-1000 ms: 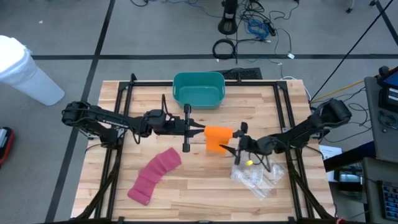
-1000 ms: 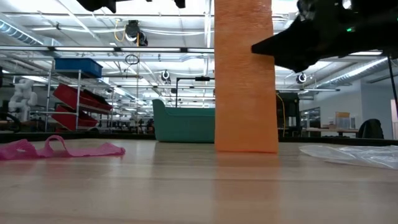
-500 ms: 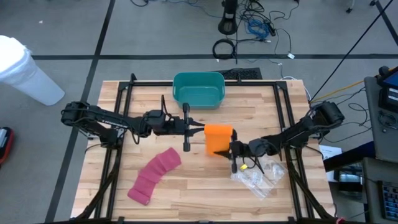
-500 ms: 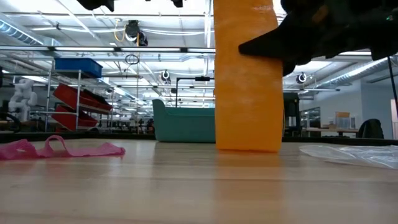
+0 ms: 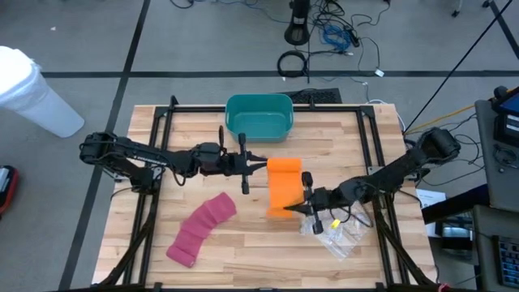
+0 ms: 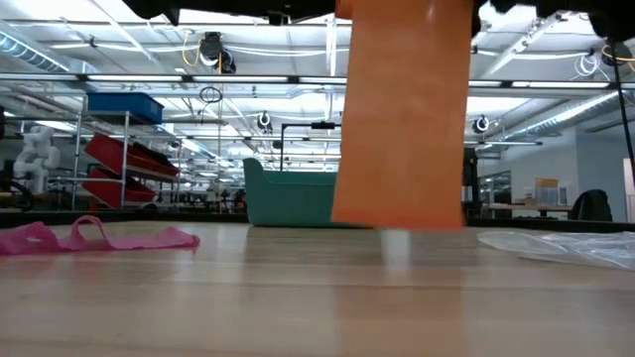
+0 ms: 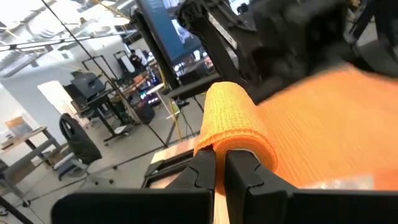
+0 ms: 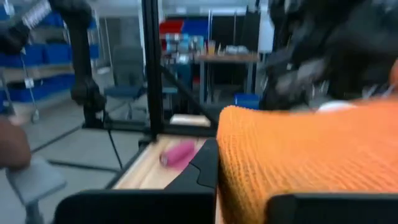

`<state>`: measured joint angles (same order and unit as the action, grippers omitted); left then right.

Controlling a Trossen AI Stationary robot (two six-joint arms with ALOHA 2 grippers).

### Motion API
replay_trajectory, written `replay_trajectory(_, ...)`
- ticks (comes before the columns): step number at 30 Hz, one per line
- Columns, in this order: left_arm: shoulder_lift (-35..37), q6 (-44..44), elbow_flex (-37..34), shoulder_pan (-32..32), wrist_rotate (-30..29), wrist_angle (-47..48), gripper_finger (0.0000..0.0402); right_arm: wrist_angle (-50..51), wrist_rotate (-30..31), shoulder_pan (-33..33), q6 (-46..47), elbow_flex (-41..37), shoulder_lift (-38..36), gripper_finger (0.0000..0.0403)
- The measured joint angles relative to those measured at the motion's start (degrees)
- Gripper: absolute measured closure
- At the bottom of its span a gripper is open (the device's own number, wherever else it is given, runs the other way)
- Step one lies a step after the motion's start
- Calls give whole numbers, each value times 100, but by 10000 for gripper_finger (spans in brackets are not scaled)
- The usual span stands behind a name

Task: Roll bandage
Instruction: Roll the orange bandage

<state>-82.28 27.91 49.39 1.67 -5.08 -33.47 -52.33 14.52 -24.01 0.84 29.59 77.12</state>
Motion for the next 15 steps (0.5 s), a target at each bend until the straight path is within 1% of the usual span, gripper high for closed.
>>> replay_trajectory(4, -30, 117, 0, 7, 4, 114, 394, 276, 11, 154, -60, 10, -694, 403)
replay_trajectory(7, -128, 127, 0, 7, 4, 119, 394, 440, 10, 360, 54, 10, -1033, 403)
replay_trajectory(11, -311, 146, 5, 7, -105, -86, 394, 476, -306, 596, 338, 8, -1123, 403)
replay_trajectory(15, -474, 267, 55, 0, -142, -159, 394, 647, -407, 763, 435, 144, -1123, 403)
